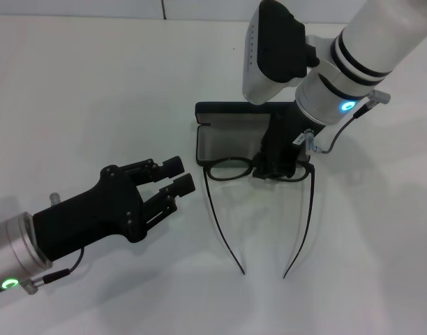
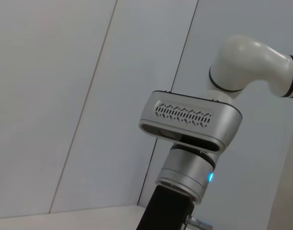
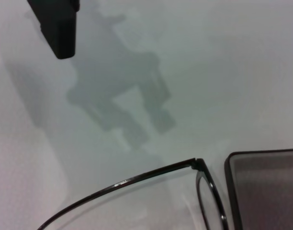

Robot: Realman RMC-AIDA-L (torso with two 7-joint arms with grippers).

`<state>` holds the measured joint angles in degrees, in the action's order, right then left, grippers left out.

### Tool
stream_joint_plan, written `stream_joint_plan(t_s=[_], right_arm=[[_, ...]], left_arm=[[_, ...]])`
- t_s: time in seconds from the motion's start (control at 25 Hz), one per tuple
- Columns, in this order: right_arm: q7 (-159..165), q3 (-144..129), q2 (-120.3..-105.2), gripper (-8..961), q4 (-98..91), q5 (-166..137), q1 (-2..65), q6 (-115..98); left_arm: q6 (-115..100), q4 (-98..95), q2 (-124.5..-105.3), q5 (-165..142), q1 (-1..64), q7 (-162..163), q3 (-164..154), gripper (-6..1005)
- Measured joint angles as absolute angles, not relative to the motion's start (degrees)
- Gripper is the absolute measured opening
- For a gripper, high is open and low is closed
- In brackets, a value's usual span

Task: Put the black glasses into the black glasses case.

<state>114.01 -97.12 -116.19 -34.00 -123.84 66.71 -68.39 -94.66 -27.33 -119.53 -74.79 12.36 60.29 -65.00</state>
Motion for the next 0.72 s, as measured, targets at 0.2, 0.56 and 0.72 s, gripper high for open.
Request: stream_joint_plan(t_s=[0.2,0.56,0.72], right_arm=[[114.01,-97.11,-116.19,185,-34.11,-123.83,66.71,-67.87],[112.99,-98.38,-116.18,115,-35.98,-123.58,65.5,-67.38],[113.32,-98.54,-116.19,93,-43.02,-123.99,61.46,-68.97]], left_arm=[[-94.66,-27.33,-119.53,-74.79,12.38,60.29,-65.04,320],[-94.66,-27.26,-119.61,-74.79,12.4,60.3,-65.04,319],[-94.95,-27.24,-119.62,-74.79,12.4,60.54,-65.04,319]])
